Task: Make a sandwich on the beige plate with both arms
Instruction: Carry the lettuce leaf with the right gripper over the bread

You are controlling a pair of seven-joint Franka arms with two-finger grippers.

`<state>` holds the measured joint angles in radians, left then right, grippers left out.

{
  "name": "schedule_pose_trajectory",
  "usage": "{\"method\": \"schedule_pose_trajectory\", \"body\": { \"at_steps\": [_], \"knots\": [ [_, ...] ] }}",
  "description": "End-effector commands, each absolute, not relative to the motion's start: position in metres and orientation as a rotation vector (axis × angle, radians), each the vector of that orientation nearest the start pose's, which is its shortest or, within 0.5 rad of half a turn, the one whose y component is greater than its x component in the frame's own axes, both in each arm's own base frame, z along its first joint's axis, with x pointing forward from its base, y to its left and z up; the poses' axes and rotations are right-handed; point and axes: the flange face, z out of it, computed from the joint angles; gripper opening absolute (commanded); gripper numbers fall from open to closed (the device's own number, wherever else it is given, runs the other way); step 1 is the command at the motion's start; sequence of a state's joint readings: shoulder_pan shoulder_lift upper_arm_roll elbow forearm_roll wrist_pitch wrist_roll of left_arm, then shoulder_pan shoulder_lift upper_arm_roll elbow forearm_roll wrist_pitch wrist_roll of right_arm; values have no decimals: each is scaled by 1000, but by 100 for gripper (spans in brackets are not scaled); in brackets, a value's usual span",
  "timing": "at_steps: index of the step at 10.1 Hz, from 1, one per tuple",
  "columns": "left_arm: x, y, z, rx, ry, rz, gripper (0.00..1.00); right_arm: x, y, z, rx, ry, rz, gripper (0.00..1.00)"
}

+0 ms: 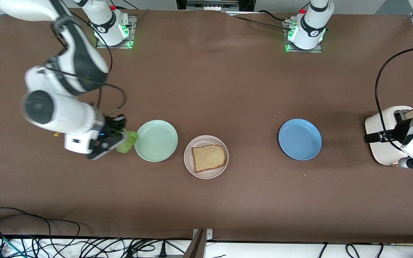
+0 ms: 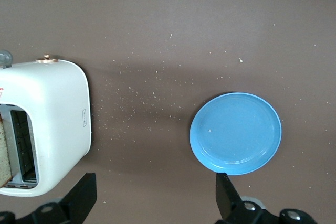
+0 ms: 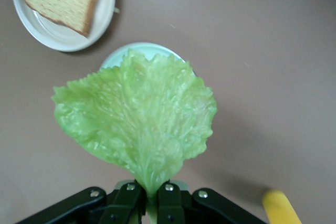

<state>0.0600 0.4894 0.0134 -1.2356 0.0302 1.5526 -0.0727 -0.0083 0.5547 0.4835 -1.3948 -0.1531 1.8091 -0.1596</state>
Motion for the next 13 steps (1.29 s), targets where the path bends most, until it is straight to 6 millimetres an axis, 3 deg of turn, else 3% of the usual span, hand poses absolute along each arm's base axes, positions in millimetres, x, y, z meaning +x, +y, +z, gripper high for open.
{"method": "schedule_pose_trajectory", "body": {
  "at_steps": [1, 5, 7, 9, 11, 13],
  "knots": [
    [675, 51, 480, -3054, -196, 273, 100, 631, 324, 378, -2925, -1085, 97, 0],
    [675, 52, 480, -3053, -201, 273, 100, 594, 416, 345, -2789, -1478, -32, 0],
    [675, 52, 479, -3053, -201, 275, 100, 581, 455, 301, -2742, -1708, -148, 0],
    [675, 52, 478, -3053, -201, 278, 100, 580, 476, 273, -2676, -1755, -317, 0],
    [674, 52, 477, -3053, -201, 282, 100, 575, 496, 259, -2616, -1795, -481, 0],
    [674, 52, 477, -3054, -201, 283, 100, 574, 502, 241, -2592, -1824, -546, 0]
  ]
}}
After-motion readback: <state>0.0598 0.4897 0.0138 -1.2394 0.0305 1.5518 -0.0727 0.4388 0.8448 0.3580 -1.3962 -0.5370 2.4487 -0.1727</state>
